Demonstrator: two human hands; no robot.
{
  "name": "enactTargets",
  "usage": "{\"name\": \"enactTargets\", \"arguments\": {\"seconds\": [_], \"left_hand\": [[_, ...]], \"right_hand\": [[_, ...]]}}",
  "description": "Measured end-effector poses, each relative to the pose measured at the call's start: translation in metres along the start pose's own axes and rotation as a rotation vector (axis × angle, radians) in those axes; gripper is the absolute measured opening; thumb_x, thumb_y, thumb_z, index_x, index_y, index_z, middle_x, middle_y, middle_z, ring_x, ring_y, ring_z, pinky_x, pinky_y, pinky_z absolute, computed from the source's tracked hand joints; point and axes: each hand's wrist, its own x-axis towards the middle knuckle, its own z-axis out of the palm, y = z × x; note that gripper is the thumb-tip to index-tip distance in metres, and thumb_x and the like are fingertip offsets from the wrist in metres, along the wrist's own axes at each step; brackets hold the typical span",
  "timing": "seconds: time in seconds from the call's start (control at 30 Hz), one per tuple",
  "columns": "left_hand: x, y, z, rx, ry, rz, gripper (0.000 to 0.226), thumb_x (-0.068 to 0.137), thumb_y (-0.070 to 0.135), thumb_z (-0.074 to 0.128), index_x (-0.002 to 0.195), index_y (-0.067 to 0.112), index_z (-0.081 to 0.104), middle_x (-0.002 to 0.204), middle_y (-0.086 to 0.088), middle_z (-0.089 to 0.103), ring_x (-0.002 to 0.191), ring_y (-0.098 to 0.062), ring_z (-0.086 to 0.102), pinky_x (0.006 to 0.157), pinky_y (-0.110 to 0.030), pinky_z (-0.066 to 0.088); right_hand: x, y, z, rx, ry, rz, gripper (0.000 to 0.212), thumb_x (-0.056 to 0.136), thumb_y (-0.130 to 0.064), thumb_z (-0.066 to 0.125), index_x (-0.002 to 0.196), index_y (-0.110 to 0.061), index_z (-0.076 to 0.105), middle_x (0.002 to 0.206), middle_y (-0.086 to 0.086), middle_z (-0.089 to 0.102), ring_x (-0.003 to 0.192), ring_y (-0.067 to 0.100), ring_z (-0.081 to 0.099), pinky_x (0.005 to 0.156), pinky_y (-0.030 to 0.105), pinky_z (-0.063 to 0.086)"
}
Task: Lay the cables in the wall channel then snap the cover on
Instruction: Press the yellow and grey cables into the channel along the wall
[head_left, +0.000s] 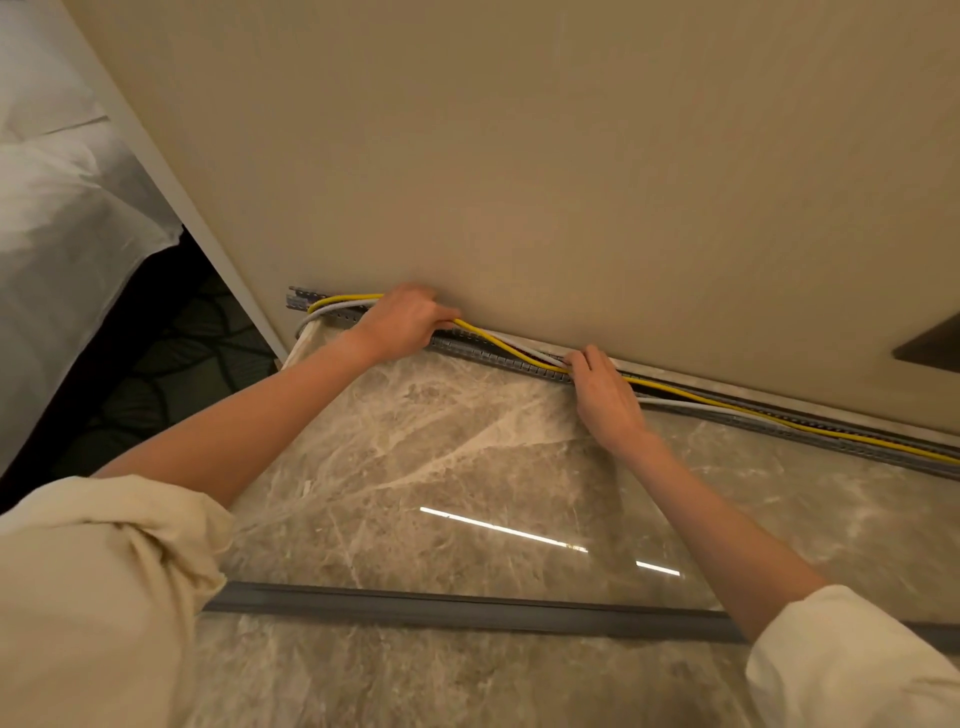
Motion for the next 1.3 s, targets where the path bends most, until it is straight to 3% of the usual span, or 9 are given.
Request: {"name": "enactTargets", "arguments": {"seconds": [0.13, 0.27, 0.47, 0.6, 0.7, 0.87, 1.0, 1.1, 1.3], "left_hand": [[-0.008, 0.005, 0.011, -0.135, 0.048, -0.094, 0.018, 0.090, 0.015, 0.059, 0.103, 0.009, 0.071, 0.074, -0.022, 0.059, 0.071, -0.038, 0.057, 0.062, -0.039, 0.044], [-0.008, 0.006, 0.017, -0.256, 0.066, -0.166, 0.017, 0.087, 0.010, 0.063, 0.101, 0.008, 0.073, 0.074, -0.023, 0.058, 0.071, -0.036, 0.056, 0.065, -0.039, 0.045], [-0.004, 0.007, 0.024, -0.349, 0.115, -0.266, 0.018, 0.083, 0.008, 0.067, 0.100, 0.006, 0.073, 0.084, -0.022, 0.058, 0.085, -0.034, 0.052, 0.073, -0.033, 0.038], [-0.005, 0.010, 0.030, -0.392, 0.155, -0.291, 0.018, 0.079, 0.008, 0.071, 0.096, 0.006, 0.074, 0.087, -0.020, 0.061, 0.086, -0.034, 0.056, 0.077, -0.041, 0.047], [-0.003, 0.016, 0.033, -0.487, 0.194, -0.399, 0.018, 0.075, 0.021, 0.077, 0.091, 0.014, 0.076, 0.088, -0.011, 0.068, 0.085, -0.024, 0.061, 0.084, -0.049, 0.046], [0.003, 0.020, 0.034, -0.580, 0.204, -0.497, 0.016, 0.073, 0.034, 0.077, 0.085, 0.023, 0.077, 0.090, 0.001, 0.073, 0.092, -0.015, 0.062, 0.084, -0.038, 0.028], [0.004, 0.018, 0.034, -0.599, 0.179, -0.507, 0.013, 0.072, 0.034, 0.077, 0.081, 0.026, 0.077, 0.089, 0.004, 0.073, 0.093, -0.013, 0.061, 0.086, -0.040, 0.029], [0.004, 0.018, 0.035, -0.616, 0.183, -0.520, 0.011, 0.070, 0.033, 0.078, 0.079, 0.027, 0.077, 0.087, 0.006, 0.073, 0.092, -0.012, 0.062, 0.091, -0.044, 0.031], [0.003, 0.017, 0.034, -0.644, 0.154, -0.529, 0.012, 0.069, 0.032, 0.079, 0.079, 0.025, 0.077, 0.088, 0.005, 0.073, 0.091, -0.012, 0.063, 0.092, -0.041, 0.029]], "right_hand": [[-0.007, 0.004, 0.004, 0.023, 0.051, 0.007, 0.036, 0.078, 0.016, 0.053, 0.111, 0.001, 0.052, 0.106, 0.018, 0.053, 0.095, 0.032, 0.052, 0.077, 0.039, 0.047], [-0.009, 0.007, 0.003, 0.018, 0.102, -0.009, 0.040, 0.071, 0.020, 0.057, 0.107, 0.004, 0.057, 0.100, 0.019, 0.055, 0.091, 0.034, 0.052, 0.072, 0.040, 0.048], [-0.020, 0.036, 0.005, 0.098, 0.203, -0.045, 0.018, 0.083, 0.003, 0.064, 0.101, 0.006, 0.066, 0.091, 0.021, 0.064, 0.082, 0.037, 0.059, 0.070, 0.041, 0.052], [-0.027, 0.049, 0.006, -0.015, 0.080, -0.113, 0.061, 0.065, 0.016, 0.068, 0.123, 0.006, 0.054, 0.106, 0.022, 0.062, 0.095, 0.037, 0.059, 0.075, 0.038, 0.053], [-0.027, 0.052, 0.003, -0.050, 0.035, -0.148, 0.071, 0.065, 0.017, 0.063, 0.132, 0.003, 0.045, 0.112, 0.021, 0.057, 0.101, 0.036, 0.055, 0.081, 0.038, 0.051], [-0.012, 0.058, -0.009, 0.034, 0.151, -0.022, 0.049, 0.075, 0.016, 0.057, 0.119, -0.005, 0.063, 0.098, 0.023, 0.056, 0.091, 0.040, 0.053, 0.076, 0.042, 0.048], [-0.009, 0.054, -0.011, 0.206, 0.166, 0.105, 0.020, 0.087, 0.000, 0.059, 0.104, 0.000, 0.071, 0.090, 0.021, 0.060, 0.082, 0.037, 0.060, 0.067, 0.042, 0.050], [-0.013, 0.047, -0.008, 0.262, 0.230, 0.180, 0.018, 0.090, -0.006, 0.059, 0.100, 0.002, 0.071, 0.090, 0.020, 0.061, 0.077, 0.038, 0.061, 0.066, 0.043, 0.051], [-0.020, 0.036, -0.002, 0.220, 0.222, 0.272, 0.021, 0.093, -0.011, 0.053, 0.109, -0.002, 0.062, 0.107, 0.017, 0.057, 0.088, 0.037, 0.060, 0.068, 0.046, 0.052]]}}
